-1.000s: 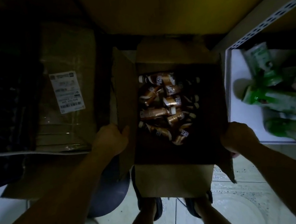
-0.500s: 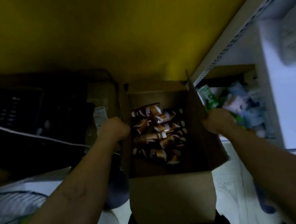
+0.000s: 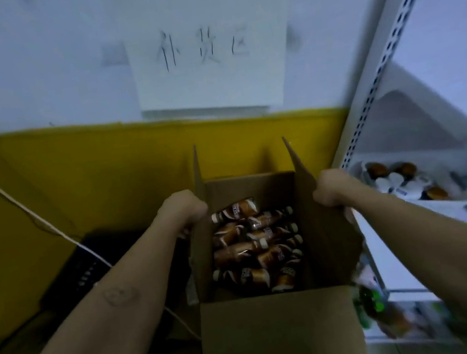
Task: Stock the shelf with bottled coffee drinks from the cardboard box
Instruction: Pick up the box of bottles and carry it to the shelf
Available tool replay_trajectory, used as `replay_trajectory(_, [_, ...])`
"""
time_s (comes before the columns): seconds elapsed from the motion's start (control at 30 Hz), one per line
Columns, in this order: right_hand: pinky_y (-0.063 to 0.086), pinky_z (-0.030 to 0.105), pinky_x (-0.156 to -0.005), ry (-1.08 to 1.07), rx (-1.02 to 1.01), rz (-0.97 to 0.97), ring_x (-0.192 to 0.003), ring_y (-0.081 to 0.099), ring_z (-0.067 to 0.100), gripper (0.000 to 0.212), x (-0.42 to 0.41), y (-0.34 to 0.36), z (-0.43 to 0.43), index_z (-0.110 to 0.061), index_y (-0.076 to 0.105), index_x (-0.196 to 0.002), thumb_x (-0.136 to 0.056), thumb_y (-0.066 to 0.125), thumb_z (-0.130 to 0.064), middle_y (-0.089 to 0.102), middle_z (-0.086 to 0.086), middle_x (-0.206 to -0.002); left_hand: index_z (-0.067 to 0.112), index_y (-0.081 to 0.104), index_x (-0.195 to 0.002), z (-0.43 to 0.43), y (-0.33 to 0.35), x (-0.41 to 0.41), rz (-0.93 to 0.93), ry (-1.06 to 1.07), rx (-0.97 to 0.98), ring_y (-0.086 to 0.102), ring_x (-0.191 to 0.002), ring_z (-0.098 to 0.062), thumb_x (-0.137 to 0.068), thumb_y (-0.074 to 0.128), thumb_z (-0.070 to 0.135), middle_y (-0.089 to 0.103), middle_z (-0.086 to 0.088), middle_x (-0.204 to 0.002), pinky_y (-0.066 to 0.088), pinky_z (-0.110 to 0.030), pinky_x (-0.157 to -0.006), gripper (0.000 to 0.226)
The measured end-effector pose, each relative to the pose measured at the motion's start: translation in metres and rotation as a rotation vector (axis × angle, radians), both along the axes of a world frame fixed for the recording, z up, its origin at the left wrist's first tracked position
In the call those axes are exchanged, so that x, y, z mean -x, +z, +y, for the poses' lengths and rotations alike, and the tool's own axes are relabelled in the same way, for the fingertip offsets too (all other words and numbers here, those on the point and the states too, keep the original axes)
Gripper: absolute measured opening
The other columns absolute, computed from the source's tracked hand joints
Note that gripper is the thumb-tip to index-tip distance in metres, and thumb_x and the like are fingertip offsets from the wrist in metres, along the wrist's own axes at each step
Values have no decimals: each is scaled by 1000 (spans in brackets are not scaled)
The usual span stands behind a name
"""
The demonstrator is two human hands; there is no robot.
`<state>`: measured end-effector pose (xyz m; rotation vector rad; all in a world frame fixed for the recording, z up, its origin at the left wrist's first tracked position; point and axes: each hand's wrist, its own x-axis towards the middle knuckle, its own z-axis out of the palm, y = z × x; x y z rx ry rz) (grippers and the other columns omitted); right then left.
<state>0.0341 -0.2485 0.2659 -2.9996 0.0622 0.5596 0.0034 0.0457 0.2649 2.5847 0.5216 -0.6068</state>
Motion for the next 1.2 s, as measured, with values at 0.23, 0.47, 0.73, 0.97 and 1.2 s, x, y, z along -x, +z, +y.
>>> replay_trajectory(0.23, [44, 30, -60, 154, -37, -277, -71, 56, 27, 20, 13, 153, -8, -6, 54, -74, -84, 55, -23, 56, 11, -79, -2, 54, -73, 0, 133, 53, -274, 79, -68, 62, -45, -31, -86, 41, 17, 61, -21, -69, 43, -26, -31, 27])
replay_trajectory(0.47, [47, 31, -56, 313, -122, -380, -64, 60, 28, 23, 60, 283, -4, 3, 59, -85, -84, 66, -19, 62, 14, -78, -5, 60, -80, -2, 251, 136, -418, 197, -180, 66, -66, -36, -83, 52, 20, 64, -25, -87, 48, -34, -45, 27])
replay_trajectory(0.73, [47, 40, -91, 571, -27, -586, -108, 57, 38, 49, 123, 425, 22, 8, 61, -112, -84, 71, -31, 57, 24, -119, -7, 58, -96, 7, 386, 269, -623, 432, -150, 64, -66, -32, -83, 63, 17, 62, -21, -85, 49, -34, -52, 28])
replay_trajectory(0.97, [50, 42, -86, 778, -191, -681, -99, 60, 37, 40, 209, 490, 84, 3, 63, -93, -76, 78, -30, 55, 17, -97, -4, 54, -113, 15, 458, 423, -709, 657, -322, 60, -64, -28, -83, 67, 21, 57, -15, -81, 44, -34, -47, 41])
replay_trajectory(1.2, [48, 37, -76, 1061, -373, -629, -78, 60, 27, 37, 322, 499, 164, -8, 59, -69, -69, 82, -37, 59, 7, -80, -3, 57, -115, 32, 472, 607, -594, 923, -484, 63, -79, -34, -82, 68, 24, 61, -21, -103, 51, -41, -73, 45])
